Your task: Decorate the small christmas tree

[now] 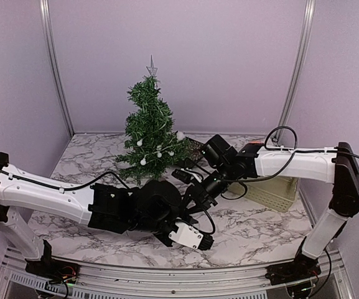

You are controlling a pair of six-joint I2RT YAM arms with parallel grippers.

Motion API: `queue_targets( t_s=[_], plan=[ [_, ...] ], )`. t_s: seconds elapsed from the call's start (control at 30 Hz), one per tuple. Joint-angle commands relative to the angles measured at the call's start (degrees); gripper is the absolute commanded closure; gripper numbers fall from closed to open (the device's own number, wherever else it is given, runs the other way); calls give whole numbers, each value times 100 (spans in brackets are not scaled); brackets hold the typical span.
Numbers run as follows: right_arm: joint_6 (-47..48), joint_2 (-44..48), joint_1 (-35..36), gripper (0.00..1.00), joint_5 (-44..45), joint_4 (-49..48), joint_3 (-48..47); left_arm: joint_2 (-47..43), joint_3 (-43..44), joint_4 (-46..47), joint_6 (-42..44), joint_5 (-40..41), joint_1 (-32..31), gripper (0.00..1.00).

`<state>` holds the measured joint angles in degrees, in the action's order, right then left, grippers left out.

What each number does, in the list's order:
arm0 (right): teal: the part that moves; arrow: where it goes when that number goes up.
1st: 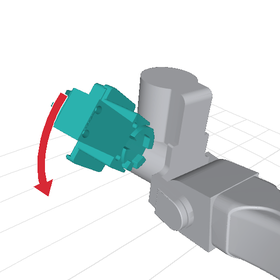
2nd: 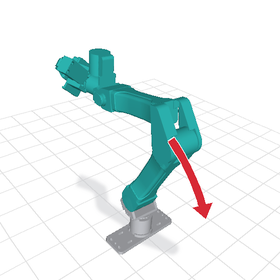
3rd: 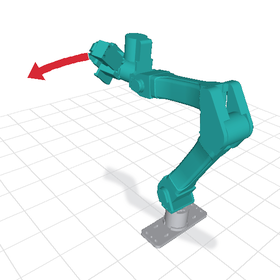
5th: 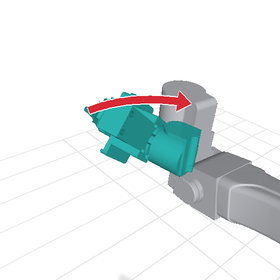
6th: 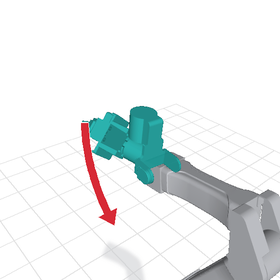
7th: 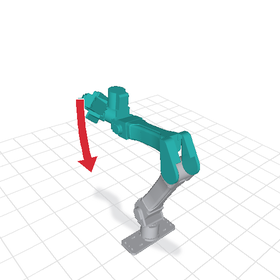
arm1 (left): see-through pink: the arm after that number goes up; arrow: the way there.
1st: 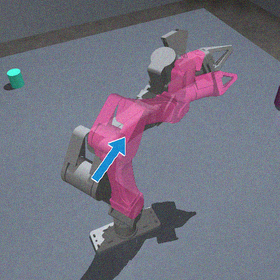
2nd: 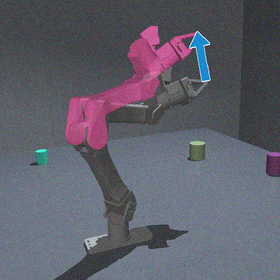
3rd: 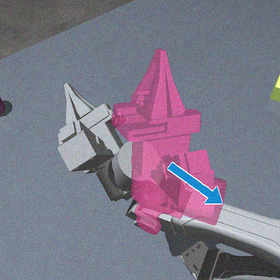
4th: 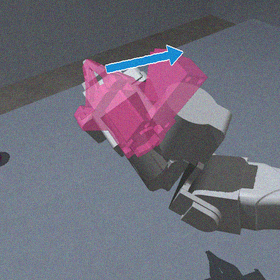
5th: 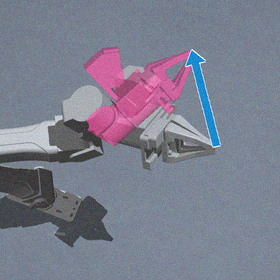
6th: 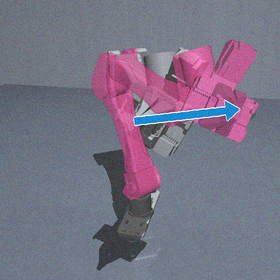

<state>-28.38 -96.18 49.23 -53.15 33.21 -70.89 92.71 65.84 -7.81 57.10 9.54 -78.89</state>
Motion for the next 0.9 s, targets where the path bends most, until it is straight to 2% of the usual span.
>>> queue_targets(
  t_s=[0.0, 0.17, 0.27, 0.4, 0.47, 0.67, 0.73, 0.87],
  plan=[
    [-170, -56, 86, 90, -205, -315, -157, 74, 148, -125, 12, 213, -71, 88],
    [-169, -67, 86, 88, -281, -341, -165, -20, 58, -55, -97, 312, -73, 98],
    [-189, -70, 84, 80, -320, -365, -175, -159, -101, 95, -193, 336, -74, 100],
    [-112, -61, 18, 59, -330, -284, -306, -349, -247, 241, -518, 344, -56, 100],
    [3, -30, -77, 53, -302, -155, -412, -481, -304, 269, -796, 338, -36, 100],
    [476, 440, -795, 45, -104, 71, -655, -965, -320, 285, -2360, 110, 284, 100],
    [735, 832, -1101, 44, 181, -73, -627, -1095, -318, 287, -2795, 52, 413, 100],
    [1243, 1749, -1197, 44, 1001, -685, -292, -1256, -206, 323, -3859, 23, 774, 100]
  ],
)
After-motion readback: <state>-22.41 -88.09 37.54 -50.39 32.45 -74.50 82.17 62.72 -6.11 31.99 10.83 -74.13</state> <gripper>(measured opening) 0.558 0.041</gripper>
